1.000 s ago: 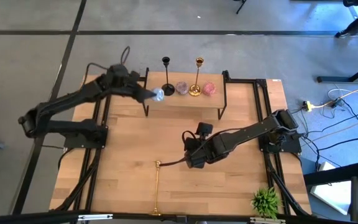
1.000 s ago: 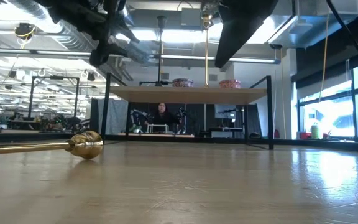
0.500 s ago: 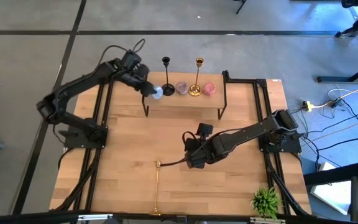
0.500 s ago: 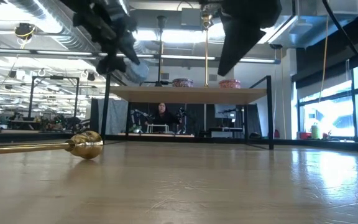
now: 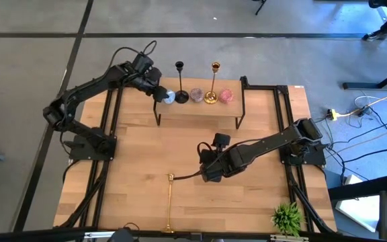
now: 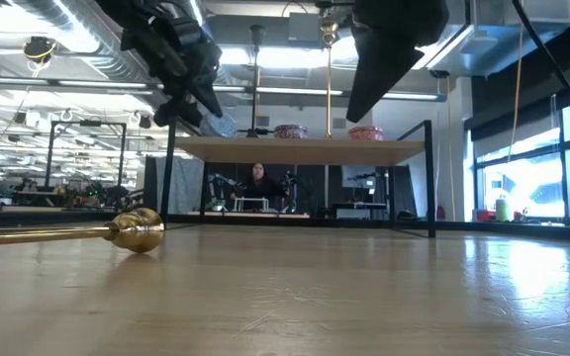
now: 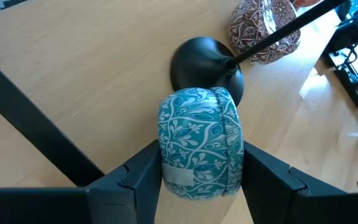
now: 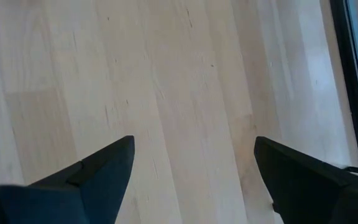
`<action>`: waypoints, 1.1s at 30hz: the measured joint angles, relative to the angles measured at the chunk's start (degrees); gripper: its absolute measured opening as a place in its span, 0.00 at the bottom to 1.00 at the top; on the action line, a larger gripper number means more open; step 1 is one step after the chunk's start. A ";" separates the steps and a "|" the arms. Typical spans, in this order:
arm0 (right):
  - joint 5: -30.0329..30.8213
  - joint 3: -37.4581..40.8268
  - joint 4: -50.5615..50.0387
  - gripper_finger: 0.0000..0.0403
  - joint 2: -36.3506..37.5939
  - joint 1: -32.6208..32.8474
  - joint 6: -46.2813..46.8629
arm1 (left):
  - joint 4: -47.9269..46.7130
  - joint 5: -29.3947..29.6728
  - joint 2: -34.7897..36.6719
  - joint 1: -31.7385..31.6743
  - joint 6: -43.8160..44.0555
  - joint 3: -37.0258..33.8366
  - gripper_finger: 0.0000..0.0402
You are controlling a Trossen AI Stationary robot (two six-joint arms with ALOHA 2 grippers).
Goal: Pick & Place candle stick holders
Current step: Put the blue scented candle on the shelf
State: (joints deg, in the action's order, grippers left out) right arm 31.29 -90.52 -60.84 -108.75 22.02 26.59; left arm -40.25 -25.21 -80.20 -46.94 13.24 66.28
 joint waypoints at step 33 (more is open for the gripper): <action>0.04 0.00 1.86 0.83 0.00 0.00 -0.04 | -1.27 8.87 3.80 -0.07 0.06 -0.17 0.66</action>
State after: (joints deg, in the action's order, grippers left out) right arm 31.33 -90.52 -58.99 -108.75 22.02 26.55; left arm -41.52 -16.34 -76.41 -47.00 13.30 66.11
